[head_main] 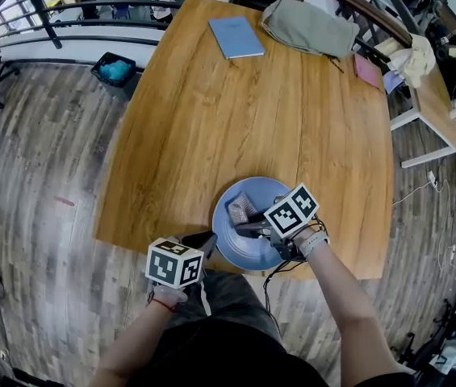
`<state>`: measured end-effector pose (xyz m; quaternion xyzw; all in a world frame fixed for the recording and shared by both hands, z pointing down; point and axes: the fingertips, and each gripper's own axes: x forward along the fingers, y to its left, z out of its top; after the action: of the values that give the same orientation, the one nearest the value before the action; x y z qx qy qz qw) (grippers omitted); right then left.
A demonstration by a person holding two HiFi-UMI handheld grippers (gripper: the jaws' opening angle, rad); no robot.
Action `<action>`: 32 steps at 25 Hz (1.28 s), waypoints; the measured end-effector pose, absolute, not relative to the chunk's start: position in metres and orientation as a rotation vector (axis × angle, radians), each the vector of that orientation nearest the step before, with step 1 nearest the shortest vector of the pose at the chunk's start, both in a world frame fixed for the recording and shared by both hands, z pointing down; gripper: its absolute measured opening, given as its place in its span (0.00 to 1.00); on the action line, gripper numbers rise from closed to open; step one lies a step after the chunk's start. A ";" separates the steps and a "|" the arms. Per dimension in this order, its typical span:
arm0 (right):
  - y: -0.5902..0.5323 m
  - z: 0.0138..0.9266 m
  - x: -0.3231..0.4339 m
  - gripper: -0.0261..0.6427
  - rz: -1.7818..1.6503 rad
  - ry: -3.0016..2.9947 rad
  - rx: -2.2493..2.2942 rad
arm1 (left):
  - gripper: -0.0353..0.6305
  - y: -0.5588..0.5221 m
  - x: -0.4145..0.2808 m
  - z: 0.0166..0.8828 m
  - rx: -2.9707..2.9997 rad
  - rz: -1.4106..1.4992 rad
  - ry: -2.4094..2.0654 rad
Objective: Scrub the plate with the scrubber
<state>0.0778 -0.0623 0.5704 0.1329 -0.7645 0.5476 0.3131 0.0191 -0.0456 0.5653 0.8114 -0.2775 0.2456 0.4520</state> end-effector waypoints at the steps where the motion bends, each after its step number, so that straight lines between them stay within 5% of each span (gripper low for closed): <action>1: -0.067 0.571 0.082 0.17 1.447 -2.021 0.378 | 0.09 -0.046 0.019 0.566 2.005 0.606 -0.686; 16: -0.060 0.572 0.156 0.17 1.523 -1.982 0.691 | 0.09 -0.043 0.019 0.566 2.017 0.614 -0.667; 32: -0.004 0.574 0.083 0.17 1.504 -1.979 0.419 | 0.09 -0.043 0.019 0.567 2.020 0.614 -0.659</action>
<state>0.0829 -0.0045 0.5738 0.1581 -0.7476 0.5682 0.3054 0.0195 -0.0426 0.5666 0.8164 -0.2665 0.2480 0.4483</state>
